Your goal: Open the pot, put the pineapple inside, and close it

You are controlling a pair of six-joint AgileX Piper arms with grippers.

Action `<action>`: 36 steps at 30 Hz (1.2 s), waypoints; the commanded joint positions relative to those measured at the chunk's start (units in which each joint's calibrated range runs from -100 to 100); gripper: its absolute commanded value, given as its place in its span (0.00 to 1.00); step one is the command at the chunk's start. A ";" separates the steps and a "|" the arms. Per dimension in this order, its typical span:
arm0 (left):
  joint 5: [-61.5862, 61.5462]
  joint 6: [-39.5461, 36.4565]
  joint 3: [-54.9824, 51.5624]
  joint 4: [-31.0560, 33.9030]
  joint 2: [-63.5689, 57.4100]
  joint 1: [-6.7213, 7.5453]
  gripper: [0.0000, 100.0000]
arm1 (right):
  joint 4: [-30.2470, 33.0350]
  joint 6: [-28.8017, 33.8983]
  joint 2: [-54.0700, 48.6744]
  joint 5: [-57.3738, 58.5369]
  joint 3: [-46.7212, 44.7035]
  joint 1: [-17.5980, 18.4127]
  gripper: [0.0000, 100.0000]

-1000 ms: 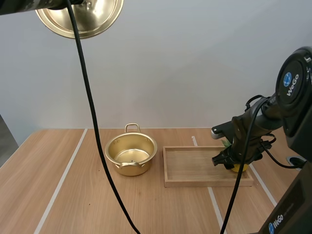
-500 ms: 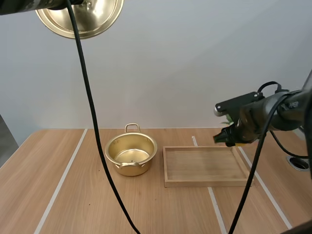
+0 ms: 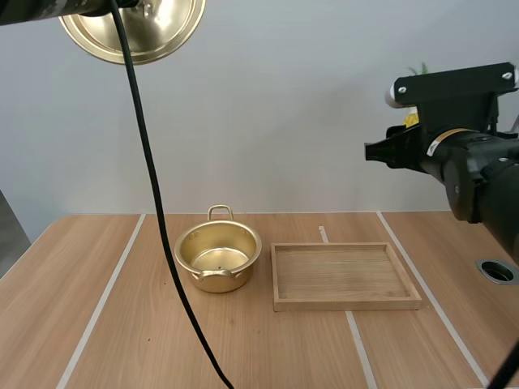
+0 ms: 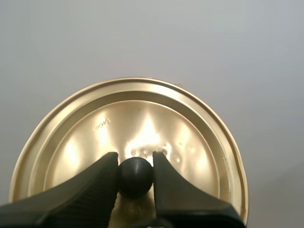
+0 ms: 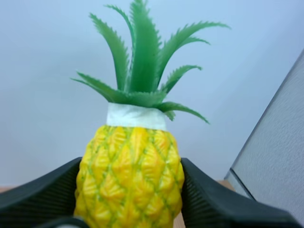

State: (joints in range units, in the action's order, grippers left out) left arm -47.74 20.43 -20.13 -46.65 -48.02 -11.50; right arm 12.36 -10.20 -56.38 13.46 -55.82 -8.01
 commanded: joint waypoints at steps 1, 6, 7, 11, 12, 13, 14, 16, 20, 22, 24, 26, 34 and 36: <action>0.57 -0.59 0.39 -0.62 -0.39 -0.13 0.00 | -2.74 -0.24 -3.79 -0.29 0.10 0.07 0.00; 0.57 -0.59 0.39 -0.62 -0.39 -0.13 0.00 | -5.42 -0.24 -6.39 1.69 0.10 1.98 0.00; 0.57 -0.59 0.39 -0.62 -0.39 -0.13 0.00 | -5.88 -0.24 -6.39 2.30 0.10 2.58 0.00; 0.57 -0.59 0.39 -0.62 -0.39 -0.13 0.00 | -6.49 -0.24 -6.01 2.15 0.10 5.82 0.00; 0.57 -0.59 0.39 -0.62 -0.39 -0.13 0.00 | -6.49 -0.39 -5.74 1.94 0.10 6.65 0.00; 0.57 -0.59 0.39 -0.62 -0.39 -0.13 0.00 | -6.49 -0.64 -5.21 1.78 0.10 7.63 0.00; 0.57 -0.59 0.39 -0.62 -0.39 -0.13 0.00 | -6.49 -1.04 -4.60 1.82 0.10 8.36 0.00; 0.57 -0.59 0.39 -0.62 -0.39 -0.13 0.00 | -6.49 -1.48 -3.27 1.74 0.10 9.04 0.00; 0.57 -0.59 0.39 -0.62 -0.39 -0.13 0.00 | -6.80 -1.73 0.90 -0.35 0.10 9.09 0.00; 0.57 -0.59 0.39 -0.62 -0.39 -0.13 0.00 | -7.58 -1.73 3.19 -1.56 0.10 9.09 0.00; 0.57 -0.59 0.39 -0.62 -0.39 -0.13 0.00 | -7.82 -1.73 5.60 -3.58 0.10 9.19 0.00; 0.57 -0.59 0.39 -0.62 -0.39 -0.13 0.00 | -7.71 -2.22 7.71 -5.68 0.10 10.01 0.00; 0.57 -0.59 0.39 -0.62 -0.39 -0.13 0.00 | -7.71 -3.31 12.77 -14.19 0.10 16.43 0.00; 0.57 -0.59 0.39 -0.62 -0.39 -0.13 0.00 | -7.71 -3.31 14.06 -15.16 0.10 17.84 0.00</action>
State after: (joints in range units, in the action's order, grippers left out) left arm -47.74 20.43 -20.13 -46.65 -48.02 -11.50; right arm 4.80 -13.04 -43.19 1.13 -55.84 8.66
